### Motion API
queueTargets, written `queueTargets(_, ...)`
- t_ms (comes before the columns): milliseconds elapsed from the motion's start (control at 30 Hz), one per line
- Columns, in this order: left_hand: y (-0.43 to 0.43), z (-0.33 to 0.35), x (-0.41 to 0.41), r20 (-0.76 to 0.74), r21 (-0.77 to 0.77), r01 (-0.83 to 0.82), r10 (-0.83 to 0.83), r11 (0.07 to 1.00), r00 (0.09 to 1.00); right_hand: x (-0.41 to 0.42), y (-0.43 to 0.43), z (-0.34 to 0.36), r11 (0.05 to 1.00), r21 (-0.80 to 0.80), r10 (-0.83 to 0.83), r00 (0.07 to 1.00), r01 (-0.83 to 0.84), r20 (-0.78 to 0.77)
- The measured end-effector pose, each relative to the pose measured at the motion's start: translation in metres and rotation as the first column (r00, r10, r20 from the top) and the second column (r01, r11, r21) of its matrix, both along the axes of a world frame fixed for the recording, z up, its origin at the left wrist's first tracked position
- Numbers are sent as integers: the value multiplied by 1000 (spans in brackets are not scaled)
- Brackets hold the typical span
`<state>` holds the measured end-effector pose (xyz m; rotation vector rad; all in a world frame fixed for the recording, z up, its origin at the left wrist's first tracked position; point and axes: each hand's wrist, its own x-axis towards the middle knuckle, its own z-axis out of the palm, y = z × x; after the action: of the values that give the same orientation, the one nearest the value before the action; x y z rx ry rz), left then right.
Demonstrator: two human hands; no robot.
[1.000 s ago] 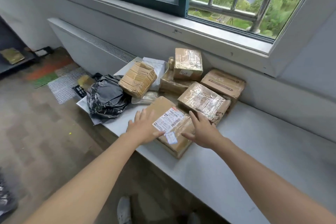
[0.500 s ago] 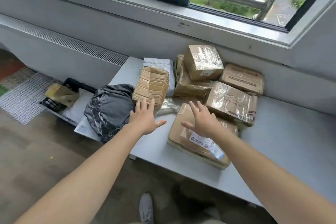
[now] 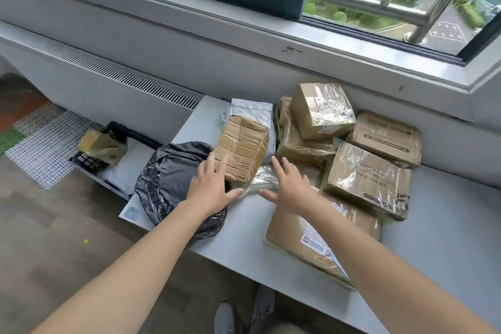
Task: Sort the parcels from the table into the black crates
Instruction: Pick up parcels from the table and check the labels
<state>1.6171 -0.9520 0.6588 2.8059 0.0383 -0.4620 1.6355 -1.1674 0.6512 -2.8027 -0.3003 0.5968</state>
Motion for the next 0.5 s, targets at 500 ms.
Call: queueTargets(500,27,-3,26,-63,-403,-77,57,912,996,38,47,5,926,367,-77,996,89,-47)
